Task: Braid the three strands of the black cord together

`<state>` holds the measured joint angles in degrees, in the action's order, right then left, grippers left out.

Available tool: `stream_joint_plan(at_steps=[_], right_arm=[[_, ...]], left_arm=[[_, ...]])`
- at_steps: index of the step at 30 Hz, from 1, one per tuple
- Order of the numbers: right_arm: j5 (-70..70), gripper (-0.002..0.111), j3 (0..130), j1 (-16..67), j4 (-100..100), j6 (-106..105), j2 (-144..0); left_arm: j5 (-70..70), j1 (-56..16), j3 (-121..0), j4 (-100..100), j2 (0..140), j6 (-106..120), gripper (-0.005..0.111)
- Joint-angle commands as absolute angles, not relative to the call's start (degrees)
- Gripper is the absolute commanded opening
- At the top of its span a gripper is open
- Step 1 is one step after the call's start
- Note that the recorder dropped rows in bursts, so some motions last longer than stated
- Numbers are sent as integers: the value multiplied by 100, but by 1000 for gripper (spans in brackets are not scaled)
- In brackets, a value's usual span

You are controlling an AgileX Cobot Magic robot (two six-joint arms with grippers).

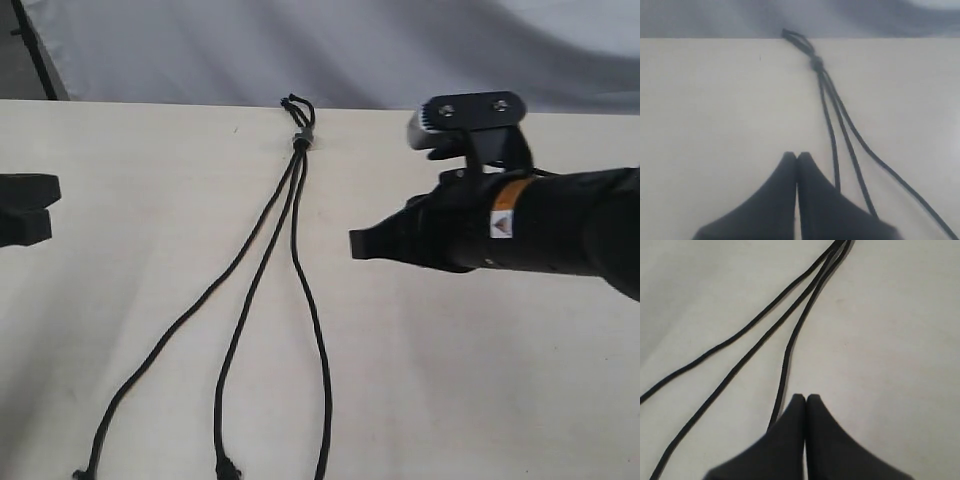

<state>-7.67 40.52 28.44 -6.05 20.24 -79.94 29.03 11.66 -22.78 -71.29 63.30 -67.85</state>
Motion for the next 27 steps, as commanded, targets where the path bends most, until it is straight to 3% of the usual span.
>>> stream_joint_plan(at_steps=[1,10,18,22,24,27], right_arm=[[-1336,0,4754,3081,-676,1810,-8685],[-2219,0,5360,3097,-676,1772,-9078],[-2348,0,5397,3329,-609,1772,-9103],[-2328,1,5397,3778,-609,1772,-9103],[-2281,9,5397,4014,-609,1772,-9103],[-2158,31,5397,4362,-609,1835,-9103]], left_arm=[[1363,700,-2894,-7361,6407,-7197,0],[-1385,-383,-3849,-6652,6851,-6753,0],[-3007,-656,-4693,-1492,8078,-1705,0],[-3039,-656,-4814,-149,8461,-409,0],[-3039,-656,-4837,-84,8550,-390,0],[-3031,-656,-4837,-84,8624,-390,0]])
